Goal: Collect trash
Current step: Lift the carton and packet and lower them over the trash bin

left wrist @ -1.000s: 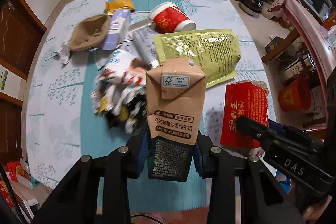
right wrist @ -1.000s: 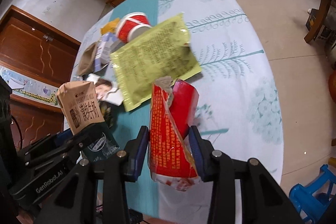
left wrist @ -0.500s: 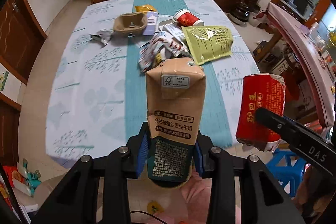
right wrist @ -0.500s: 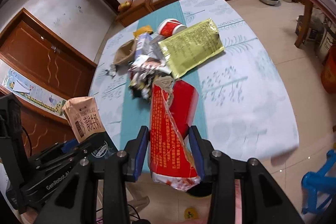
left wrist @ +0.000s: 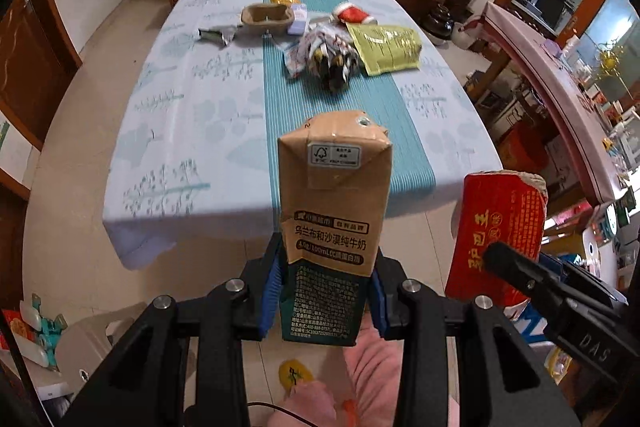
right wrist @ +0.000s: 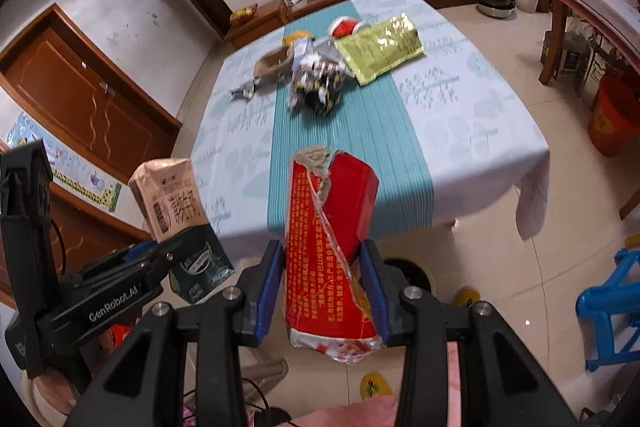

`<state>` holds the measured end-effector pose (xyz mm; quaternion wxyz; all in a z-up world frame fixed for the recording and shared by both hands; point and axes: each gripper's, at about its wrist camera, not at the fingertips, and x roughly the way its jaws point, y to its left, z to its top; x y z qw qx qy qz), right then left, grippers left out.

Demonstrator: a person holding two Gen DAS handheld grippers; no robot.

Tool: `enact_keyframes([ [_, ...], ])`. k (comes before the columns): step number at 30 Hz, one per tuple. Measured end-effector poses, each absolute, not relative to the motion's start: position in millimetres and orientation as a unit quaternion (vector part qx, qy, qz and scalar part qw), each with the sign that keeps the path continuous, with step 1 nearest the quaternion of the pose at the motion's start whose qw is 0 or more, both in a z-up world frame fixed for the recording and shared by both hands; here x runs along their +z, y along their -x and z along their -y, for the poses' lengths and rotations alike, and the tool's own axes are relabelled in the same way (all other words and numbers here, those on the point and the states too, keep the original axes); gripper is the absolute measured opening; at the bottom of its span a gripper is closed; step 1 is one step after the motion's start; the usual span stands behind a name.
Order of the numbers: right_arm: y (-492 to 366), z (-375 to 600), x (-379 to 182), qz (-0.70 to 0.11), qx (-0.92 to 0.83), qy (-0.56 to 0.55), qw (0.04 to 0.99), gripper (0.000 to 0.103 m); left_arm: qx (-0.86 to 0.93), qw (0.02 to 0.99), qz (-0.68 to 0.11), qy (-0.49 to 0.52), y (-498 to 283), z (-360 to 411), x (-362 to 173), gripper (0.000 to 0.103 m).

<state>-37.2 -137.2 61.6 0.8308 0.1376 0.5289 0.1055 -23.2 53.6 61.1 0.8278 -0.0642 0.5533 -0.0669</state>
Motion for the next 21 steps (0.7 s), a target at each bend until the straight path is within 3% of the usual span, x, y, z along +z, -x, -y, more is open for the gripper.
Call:
enact_keyframes([
  [10,58,137,15,-0.573,0.113,-0.088,0.807,0.039,-0.055,0.797,-0.596,0.078,48,-39,11,0.035],
  [15,55,141,-59,-0.615,0.121,-0.079,0.775,0.039,-0.04,0.775,-0.623,0.097,48,-30,-50,0.035],
  [21,45,143,-174,-0.656,0.122,-0.066,0.742,0.04,-0.03,0.744,-0.659,0.106,45,-17,-161,0.035],
])
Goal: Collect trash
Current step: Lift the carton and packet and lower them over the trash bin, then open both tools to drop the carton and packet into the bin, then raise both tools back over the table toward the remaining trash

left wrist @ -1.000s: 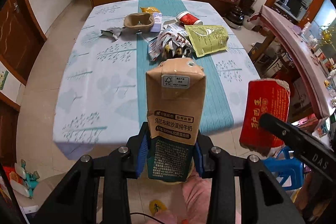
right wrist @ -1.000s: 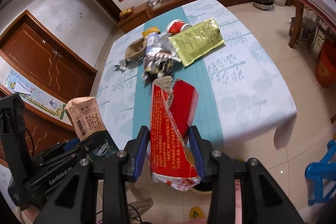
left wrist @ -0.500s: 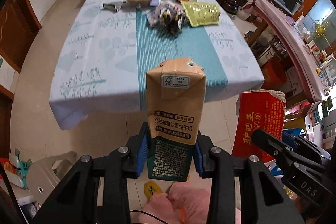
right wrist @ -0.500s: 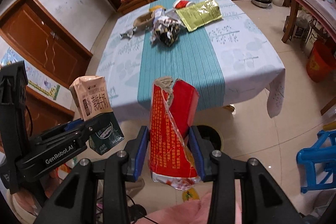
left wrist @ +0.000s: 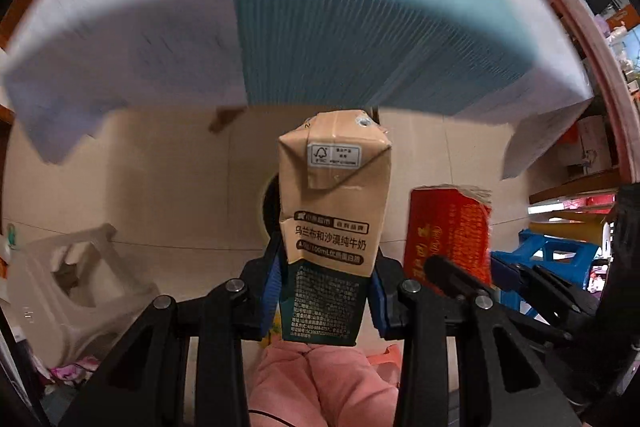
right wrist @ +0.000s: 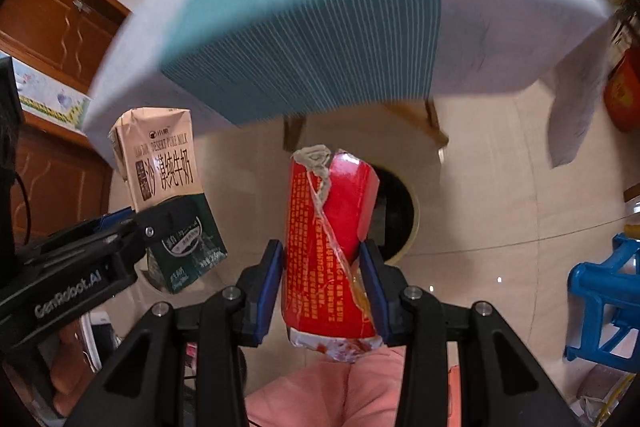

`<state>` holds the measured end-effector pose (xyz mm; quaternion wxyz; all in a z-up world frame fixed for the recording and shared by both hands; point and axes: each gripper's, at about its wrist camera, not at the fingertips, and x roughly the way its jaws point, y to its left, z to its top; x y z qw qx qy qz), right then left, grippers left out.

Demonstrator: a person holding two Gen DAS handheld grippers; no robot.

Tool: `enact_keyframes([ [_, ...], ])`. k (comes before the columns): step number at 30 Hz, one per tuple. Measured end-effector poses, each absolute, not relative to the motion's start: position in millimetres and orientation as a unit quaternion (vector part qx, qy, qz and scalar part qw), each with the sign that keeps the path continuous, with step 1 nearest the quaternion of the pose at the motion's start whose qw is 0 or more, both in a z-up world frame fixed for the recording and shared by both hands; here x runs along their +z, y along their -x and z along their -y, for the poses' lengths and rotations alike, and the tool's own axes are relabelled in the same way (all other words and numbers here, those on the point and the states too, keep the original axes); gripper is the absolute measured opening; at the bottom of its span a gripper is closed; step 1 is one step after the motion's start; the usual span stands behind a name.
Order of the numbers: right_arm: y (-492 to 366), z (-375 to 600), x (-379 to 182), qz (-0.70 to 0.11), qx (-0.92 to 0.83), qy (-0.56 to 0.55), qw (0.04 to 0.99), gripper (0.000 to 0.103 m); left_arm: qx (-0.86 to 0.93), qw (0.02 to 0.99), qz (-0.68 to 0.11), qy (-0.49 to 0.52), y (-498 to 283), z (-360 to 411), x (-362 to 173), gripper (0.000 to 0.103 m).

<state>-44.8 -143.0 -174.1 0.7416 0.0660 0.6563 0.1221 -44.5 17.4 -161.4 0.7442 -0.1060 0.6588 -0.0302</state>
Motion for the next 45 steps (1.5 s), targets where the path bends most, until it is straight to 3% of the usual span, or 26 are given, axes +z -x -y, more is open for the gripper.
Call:
enact_keyframes([
  [9,19,147,-348,-0.689,0.118,-0.065,0.712,0.04,-0.002,0.714,-0.693,0.096,26,-6,-340,0.035],
  [16,2,144,-432,-0.701,0.115,-0.068,0.7,0.042,0.002,0.708,-0.7,0.095,6,-4,-411,0.036],
  [17,0,143,-440,-0.705,0.113,-0.066,0.697,0.042,0.0,0.707,-0.7,0.096,5,-3,-415,0.041],
  [18,-2,143,-447,-0.709,0.111,-0.065,0.694,0.042,0.0,0.704,-0.703,0.096,2,-3,-421,0.059],
  [21,-10,146,-451,-0.705,0.102,-0.063,0.699,0.053,0.015,0.706,-0.701,0.098,-3,-6,-424,0.081],
  [23,-12,148,-448,-0.699,0.102,-0.073,0.704,0.067,0.016,0.705,-0.7,0.111,-4,-13,-424,0.086],
  [26,-15,149,-437,-0.686,0.106,-0.079,0.715,0.069,0.023,0.715,-0.69,0.113,-2,-21,-420,0.092],
  [34,-15,145,-407,-0.671,0.113,-0.07,0.73,0.069,0.036,0.735,-0.667,0.114,3,-33,-391,0.092],
  [45,7,145,-310,-0.665,0.131,-0.083,0.731,0.069,0.047,0.749,-0.654,0.097,29,-48,-289,0.092],
])
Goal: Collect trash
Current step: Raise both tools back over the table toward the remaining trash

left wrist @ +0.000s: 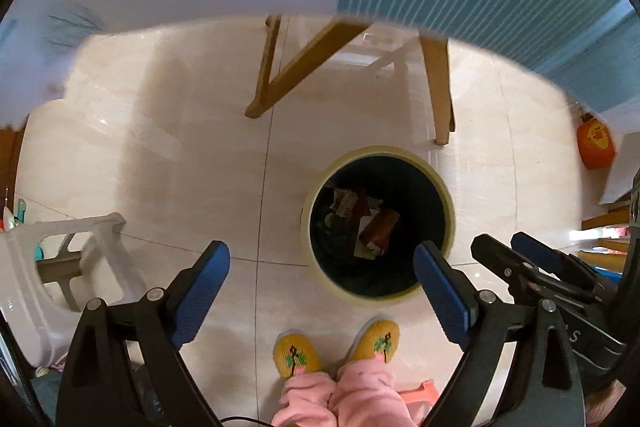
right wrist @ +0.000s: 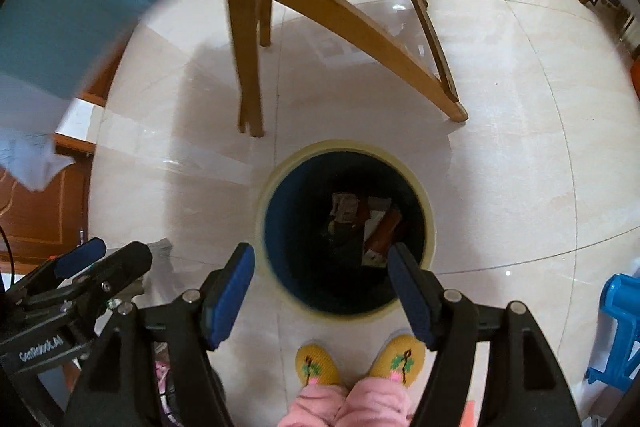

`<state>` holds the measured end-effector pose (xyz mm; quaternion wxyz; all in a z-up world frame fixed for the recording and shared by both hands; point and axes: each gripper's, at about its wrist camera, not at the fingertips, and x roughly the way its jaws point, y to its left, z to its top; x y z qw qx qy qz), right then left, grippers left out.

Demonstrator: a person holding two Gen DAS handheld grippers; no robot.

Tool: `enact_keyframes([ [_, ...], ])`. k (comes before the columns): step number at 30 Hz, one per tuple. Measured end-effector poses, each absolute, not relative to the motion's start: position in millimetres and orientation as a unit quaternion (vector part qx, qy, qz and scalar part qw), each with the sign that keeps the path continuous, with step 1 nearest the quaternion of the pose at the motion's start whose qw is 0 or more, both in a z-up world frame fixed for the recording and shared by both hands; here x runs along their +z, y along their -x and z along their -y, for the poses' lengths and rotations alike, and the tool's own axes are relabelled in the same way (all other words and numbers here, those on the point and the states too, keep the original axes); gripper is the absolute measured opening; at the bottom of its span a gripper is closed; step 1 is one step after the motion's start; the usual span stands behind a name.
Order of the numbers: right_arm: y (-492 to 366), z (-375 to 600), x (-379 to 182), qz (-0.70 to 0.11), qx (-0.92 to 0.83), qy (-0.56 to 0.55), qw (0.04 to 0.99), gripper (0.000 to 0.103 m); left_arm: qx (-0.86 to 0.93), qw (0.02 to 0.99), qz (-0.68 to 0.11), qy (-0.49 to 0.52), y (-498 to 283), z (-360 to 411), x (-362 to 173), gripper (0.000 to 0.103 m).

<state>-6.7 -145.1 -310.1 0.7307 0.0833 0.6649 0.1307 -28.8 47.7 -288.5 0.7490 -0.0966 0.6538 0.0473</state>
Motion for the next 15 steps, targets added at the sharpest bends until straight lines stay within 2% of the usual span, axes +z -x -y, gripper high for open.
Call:
enact_keyframes([
  [7,25,138,-222,-0.647,0.161,-0.071,0.742,0.069,0.062,0.762,-0.636,0.099,40,-59,-203,0.092],
  [15,30,139,-97,-0.597,0.196,-0.072,0.775,0.069,0.031,0.782,-0.61,0.127,53,-56,-99,0.092],
])
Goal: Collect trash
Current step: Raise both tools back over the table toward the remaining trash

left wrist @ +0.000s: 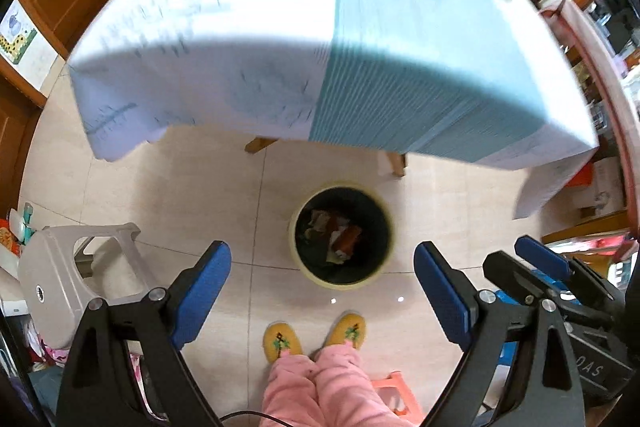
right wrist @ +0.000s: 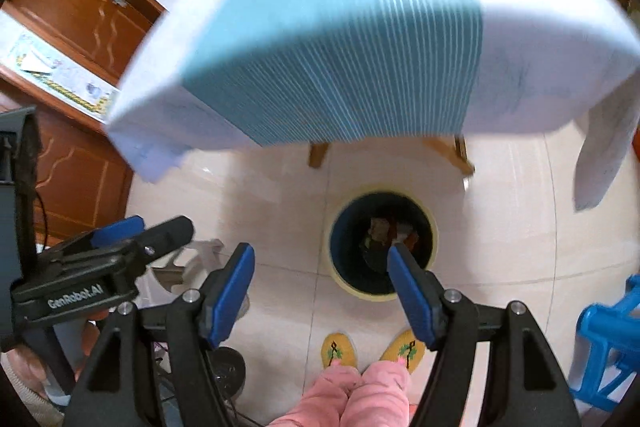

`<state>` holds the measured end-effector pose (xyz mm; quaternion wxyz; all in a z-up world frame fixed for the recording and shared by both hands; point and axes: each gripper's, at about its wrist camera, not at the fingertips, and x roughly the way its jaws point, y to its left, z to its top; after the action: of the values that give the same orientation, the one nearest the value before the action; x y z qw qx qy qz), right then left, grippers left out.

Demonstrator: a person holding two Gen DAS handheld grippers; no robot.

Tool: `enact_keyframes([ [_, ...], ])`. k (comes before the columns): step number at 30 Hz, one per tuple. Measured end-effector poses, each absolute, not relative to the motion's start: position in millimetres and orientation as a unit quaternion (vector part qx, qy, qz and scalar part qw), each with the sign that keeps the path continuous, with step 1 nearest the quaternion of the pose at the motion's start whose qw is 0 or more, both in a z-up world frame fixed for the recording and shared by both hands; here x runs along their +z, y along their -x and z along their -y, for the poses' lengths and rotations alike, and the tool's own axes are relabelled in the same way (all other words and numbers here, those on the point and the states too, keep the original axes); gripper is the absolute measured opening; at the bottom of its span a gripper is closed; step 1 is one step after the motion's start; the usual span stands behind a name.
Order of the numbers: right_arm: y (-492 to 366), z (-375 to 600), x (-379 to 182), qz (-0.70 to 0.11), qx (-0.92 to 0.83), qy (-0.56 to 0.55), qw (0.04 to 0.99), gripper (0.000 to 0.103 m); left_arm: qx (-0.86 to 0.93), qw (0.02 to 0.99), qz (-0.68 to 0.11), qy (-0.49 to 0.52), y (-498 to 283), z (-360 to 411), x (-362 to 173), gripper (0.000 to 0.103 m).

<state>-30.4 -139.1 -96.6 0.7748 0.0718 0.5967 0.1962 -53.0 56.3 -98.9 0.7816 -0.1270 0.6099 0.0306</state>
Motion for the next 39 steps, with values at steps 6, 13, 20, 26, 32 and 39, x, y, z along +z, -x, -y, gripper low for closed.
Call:
enact_keyframes([
  [6,30,146,-8,-0.546,0.223,-0.071,0.804,0.069,0.025,0.799,-0.586,0.134,64,-54,-23,0.086],
  [13,34,158,67,-0.489,0.252,-0.061,0.833,0.069,0.046,0.839,-0.53,0.112,68,-51,68,0.086],
  [20,27,160,110,-0.444,0.254,-0.028,0.859,0.069,0.07,0.869,-0.474,0.12,67,-62,131,0.086],
  [26,6,156,130,-0.425,0.254,-0.016,0.869,0.069,0.079,0.881,-0.456,0.101,52,-60,155,0.086],
  [32,-27,141,136,-0.418,0.256,-0.016,0.871,0.069,0.082,0.884,-0.45,0.1,20,-72,154,0.086],
  [39,-94,111,126,-0.423,0.244,-0.03,0.872,0.069,0.066,0.874,-0.466,0.121,-71,-117,124,0.086],
])
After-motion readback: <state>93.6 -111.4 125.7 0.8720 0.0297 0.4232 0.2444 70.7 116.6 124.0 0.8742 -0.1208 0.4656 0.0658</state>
